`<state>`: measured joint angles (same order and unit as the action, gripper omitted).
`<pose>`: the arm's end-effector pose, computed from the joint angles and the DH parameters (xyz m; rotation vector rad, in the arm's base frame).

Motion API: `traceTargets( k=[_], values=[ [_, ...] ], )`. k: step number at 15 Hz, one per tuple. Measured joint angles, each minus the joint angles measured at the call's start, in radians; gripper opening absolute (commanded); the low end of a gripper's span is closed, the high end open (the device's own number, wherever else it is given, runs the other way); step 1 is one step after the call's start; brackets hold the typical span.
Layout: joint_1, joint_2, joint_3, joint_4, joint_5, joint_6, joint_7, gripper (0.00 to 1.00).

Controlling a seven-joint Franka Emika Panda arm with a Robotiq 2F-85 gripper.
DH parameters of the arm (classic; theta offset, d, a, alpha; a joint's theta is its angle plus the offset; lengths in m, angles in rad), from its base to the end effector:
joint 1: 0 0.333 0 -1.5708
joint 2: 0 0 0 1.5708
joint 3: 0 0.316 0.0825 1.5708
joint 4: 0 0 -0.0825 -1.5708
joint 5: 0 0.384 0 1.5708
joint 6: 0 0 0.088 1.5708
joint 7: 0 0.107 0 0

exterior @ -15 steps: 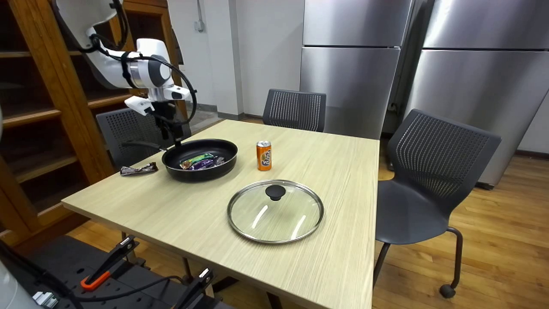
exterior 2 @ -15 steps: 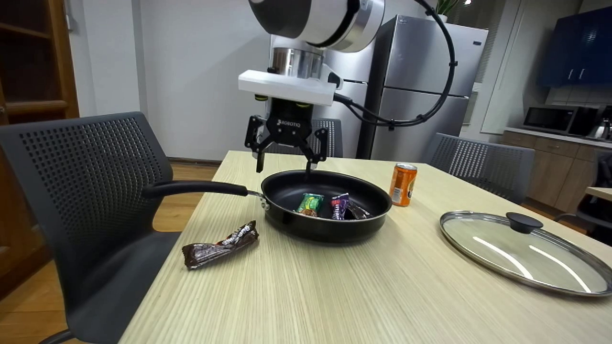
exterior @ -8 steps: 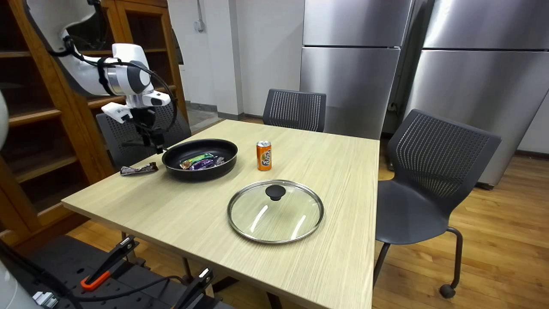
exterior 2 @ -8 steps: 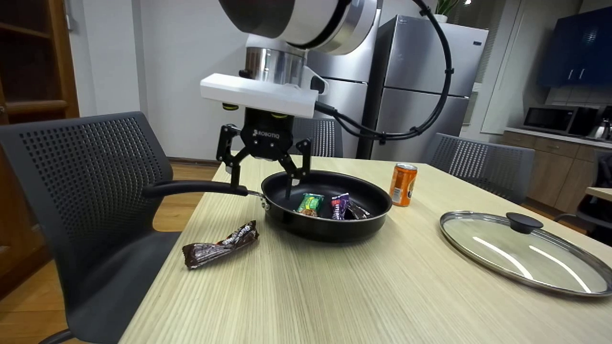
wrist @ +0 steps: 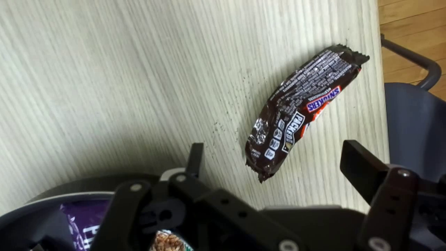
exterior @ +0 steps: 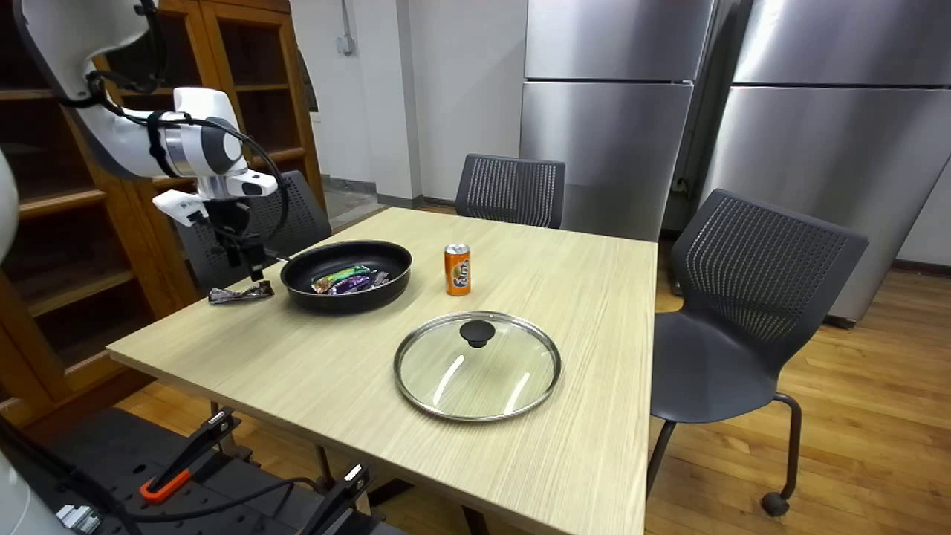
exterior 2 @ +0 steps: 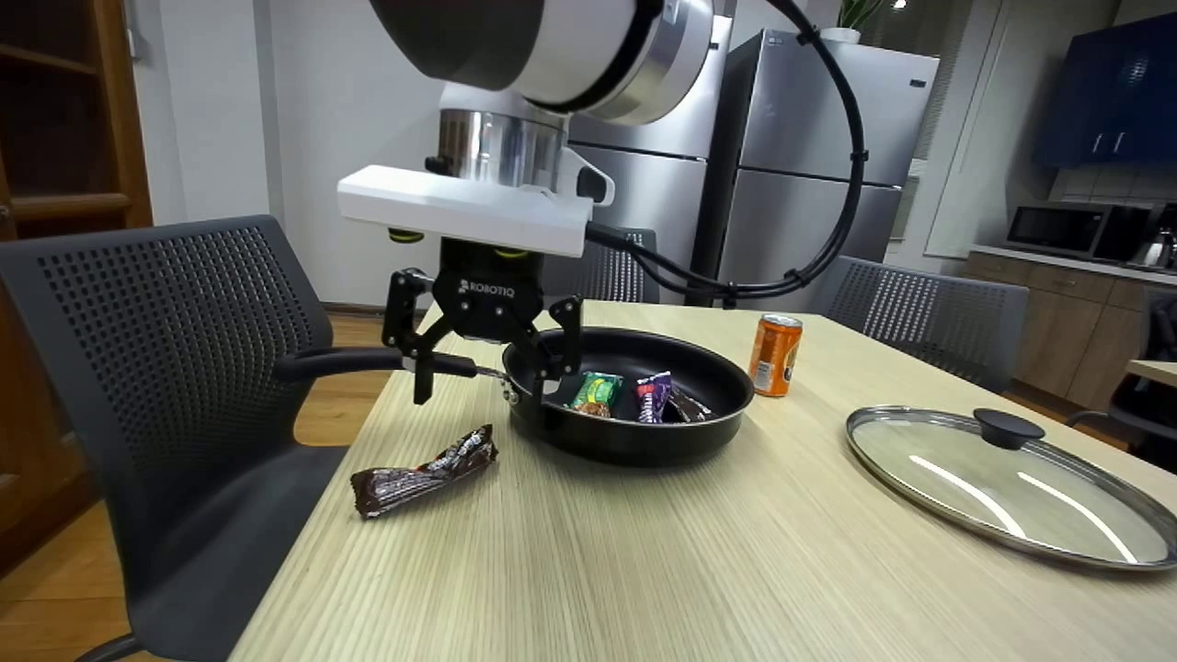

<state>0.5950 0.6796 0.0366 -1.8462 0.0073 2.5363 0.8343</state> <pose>0.5181 0.3776 0.1553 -3.0958 0.3371 0.0157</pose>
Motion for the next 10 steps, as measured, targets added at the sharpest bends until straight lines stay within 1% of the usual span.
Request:
traceTargets(
  k=[5,10],
  values=[
    [0.0,0.026,0.009,0.002,0.001,0.0,0.0,1.0],
    [0.0,0.072,0.009,0.031,0.003,0.0,0.0,1.0]
  ],
)
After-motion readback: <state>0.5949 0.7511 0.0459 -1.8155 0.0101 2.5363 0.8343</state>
